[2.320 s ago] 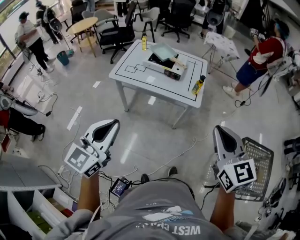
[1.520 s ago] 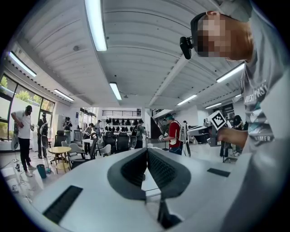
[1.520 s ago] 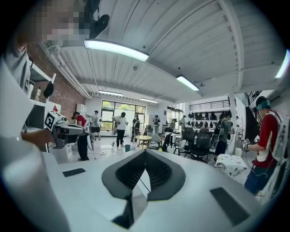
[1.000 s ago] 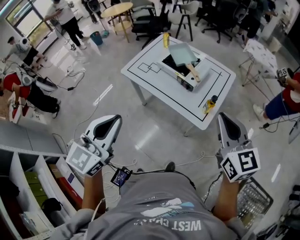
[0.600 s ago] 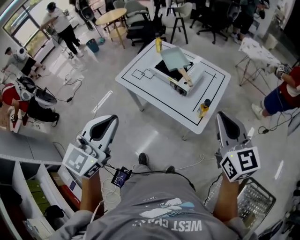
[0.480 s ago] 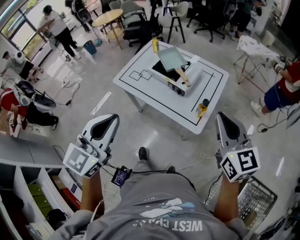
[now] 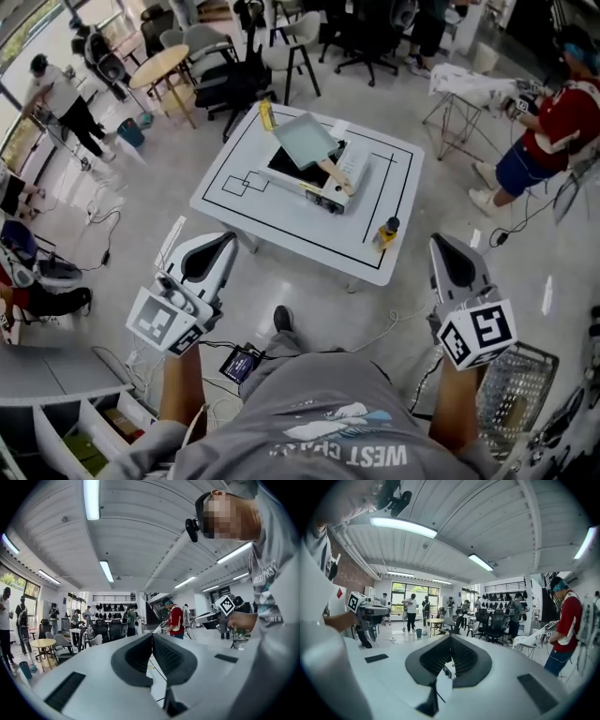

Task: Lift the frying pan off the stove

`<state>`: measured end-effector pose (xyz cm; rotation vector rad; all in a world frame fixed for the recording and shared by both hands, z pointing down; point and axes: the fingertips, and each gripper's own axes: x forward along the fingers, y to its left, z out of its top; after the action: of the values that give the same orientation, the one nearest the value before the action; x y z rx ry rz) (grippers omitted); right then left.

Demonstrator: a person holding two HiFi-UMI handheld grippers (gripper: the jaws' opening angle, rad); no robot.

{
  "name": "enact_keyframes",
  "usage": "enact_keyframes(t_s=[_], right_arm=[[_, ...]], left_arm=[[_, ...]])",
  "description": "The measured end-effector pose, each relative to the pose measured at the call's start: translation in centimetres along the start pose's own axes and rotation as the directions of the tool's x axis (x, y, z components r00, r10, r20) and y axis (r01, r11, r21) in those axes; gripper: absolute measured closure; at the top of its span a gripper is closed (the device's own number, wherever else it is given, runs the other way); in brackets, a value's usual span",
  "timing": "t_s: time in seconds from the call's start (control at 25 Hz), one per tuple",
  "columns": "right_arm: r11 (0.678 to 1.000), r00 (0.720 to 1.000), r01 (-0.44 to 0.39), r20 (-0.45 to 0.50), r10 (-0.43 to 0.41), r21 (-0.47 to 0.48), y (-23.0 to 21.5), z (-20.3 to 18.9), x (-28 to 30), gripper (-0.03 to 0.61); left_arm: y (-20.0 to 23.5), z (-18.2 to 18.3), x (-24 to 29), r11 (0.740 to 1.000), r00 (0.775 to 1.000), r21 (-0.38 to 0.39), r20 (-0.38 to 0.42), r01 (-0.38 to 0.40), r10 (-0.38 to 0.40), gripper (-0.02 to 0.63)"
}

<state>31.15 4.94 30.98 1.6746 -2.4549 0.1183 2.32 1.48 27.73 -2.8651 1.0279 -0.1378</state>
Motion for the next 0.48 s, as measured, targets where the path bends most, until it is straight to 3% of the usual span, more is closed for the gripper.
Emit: enact_keyframes(t_s=[0.48], right_arm=[[0.987, 0.985, 0.159, -0.063, -0.158, 0.016, 2.0, 2.0, 7.5, 0.568]], left_arm=[[10.4, -2.7, 5.3, 0.983, 0.985, -0.063, 0.029, 0.172, -0.170, 0.615]])
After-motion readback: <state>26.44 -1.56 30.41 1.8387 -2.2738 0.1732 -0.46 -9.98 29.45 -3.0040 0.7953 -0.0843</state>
